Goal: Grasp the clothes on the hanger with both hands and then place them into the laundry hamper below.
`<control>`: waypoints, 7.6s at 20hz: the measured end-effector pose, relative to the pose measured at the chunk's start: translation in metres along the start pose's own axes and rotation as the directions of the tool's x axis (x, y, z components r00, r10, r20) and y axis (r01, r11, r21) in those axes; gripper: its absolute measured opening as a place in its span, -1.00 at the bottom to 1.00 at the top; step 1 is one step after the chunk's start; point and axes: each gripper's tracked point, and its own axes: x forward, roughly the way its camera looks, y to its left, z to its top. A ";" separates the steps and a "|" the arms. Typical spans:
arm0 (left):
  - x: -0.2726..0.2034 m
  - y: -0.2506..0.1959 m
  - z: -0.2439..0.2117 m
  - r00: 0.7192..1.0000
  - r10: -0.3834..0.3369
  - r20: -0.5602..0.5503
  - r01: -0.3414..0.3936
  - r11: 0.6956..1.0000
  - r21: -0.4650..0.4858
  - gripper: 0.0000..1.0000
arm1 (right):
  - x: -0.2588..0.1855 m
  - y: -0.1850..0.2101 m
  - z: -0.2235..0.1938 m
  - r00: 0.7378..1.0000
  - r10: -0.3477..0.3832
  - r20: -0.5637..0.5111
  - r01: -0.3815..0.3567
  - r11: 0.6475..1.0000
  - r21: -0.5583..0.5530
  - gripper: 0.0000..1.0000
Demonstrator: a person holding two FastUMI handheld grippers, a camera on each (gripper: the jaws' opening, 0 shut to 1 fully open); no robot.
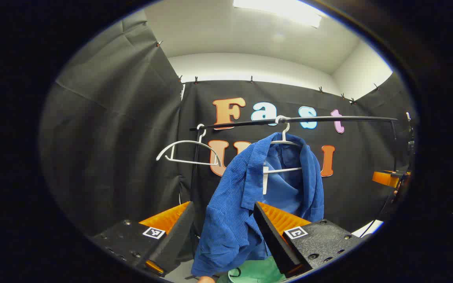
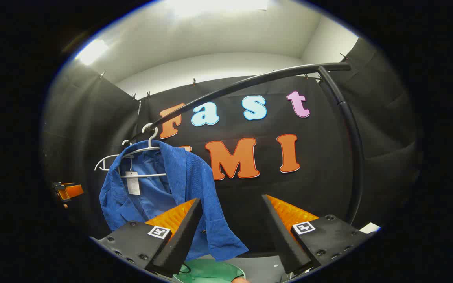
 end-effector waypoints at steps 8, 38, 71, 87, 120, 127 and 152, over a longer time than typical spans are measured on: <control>0.005 0.000 -0.005 1.000 0.009 -0.008 -0.009 1.000 -0.006 0.89 | 0.004 0.001 -0.001 1.000 0.013 -0.003 -0.013 1.000 -0.005 0.95; 0.070 -0.064 -0.059 0.988 -0.061 -0.141 0.062 0.998 0.005 0.89 | 0.131 0.107 -0.069 0.972 0.202 -0.123 -0.194 0.979 0.067 0.94; 0.144 -0.051 -0.070 0.985 -0.087 -0.152 0.088 0.996 0.000 -0.86 | 0.231 0.146 -0.066 0.977 0.189 -0.098 -0.197 0.977 -0.077 -0.06; 0.103 -0.006 0.022 0.994 -0.112 -0.010 0.110 0.987 -0.117 -0.93 | 0.219 0.107 -0.049 0.929 0.356 -0.096 -0.293 0.870 0.397 -0.84; 0.209 0.058 0.010 0.998 -0.047 -0.037 0.039 0.982 -0.184 -0.93 | 0.285 -0.022 -0.058 0.957 0.290 0.027 -0.184 0.533 0.826 -0.87; 0.195 0.056 -0.049 0.993 -0.046 -0.110 0.027 0.984 -0.174 -0.92 | 0.280 -0.036 -0.084 0.975 0.220 -0.022 -0.125 0.631 0.766 -0.87; 0.103 -0.026 -0.105 0.975 -0.147 -0.166 0.144 0.989 -0.032 -0.89 | 0.148 -0.002 -0.166 0.952 0.129 -0.276 -0.022 0.933 0.360 -0.87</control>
